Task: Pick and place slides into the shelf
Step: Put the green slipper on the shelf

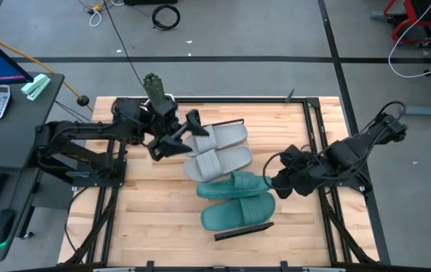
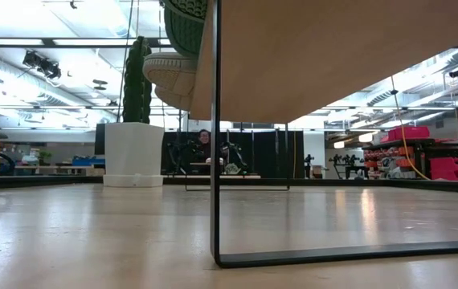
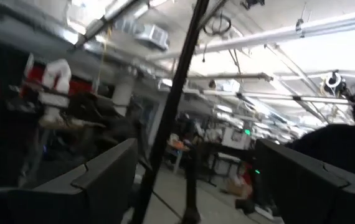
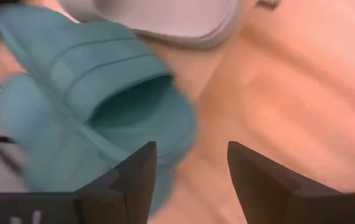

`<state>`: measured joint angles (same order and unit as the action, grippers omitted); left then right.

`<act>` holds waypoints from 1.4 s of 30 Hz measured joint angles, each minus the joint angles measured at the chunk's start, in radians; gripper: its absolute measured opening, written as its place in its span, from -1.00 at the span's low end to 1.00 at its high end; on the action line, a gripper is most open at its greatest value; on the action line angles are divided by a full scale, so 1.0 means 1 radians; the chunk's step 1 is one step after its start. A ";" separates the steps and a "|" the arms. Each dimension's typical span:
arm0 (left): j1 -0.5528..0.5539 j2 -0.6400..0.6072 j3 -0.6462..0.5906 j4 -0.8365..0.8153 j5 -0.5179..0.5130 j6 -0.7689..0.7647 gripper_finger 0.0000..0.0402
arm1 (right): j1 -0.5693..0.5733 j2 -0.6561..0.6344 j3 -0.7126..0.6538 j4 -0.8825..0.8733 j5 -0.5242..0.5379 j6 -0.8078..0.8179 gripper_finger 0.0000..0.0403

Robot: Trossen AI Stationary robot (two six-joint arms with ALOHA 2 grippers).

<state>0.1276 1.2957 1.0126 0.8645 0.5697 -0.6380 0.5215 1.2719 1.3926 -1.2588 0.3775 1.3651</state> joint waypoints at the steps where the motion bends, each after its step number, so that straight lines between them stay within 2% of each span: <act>1: -0.013 0.000 0.000 -0.020 0.000 0.005 0.64 | 0.005 -0.025 -0.048 0.063 -0.001 0.032 0.01; 6: -0.073 0.000 0.000 -0.151 0.000 0.048 0.64 | 0.007 -0.118 -0.246 0.260 0.030 0.170 0.01; 15: -0.144 0.000 0.000 -0.252 0.000 0.057 0.64 | 0.007 -0.269 -0.450 0.449 0.120 0.311 0.01; 21: -0.149 0.000 0.000 -0.257 0.000 0.062 0.64 | 0.006 -0.292 -0.483 0.482 0.126 0.309 -0.09; 27: -0.147 0.000 0.000 -0.257 0.000 0.067 0.64 | 0.007 -0.285 -0.484 0.508 0.058 0.304 -0.19; 35: -0.147 0.000 0.000 -0.256 -0.014 0.069 0.64 | 0.004 -0.287 -0.484 0.519 0.058 0.354 -0.19; 42: -0.149 0.000 0.000 -0.255 -0.016 0.074 0.64 | 0.004 -0.311 -0.484 0.530 0.056 0.415 -0.10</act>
<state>-0.0216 1.2957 1.0122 0.6090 0.5537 -0.5645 0.5255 0.9612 0.9089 -0.7284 0.4331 1.7796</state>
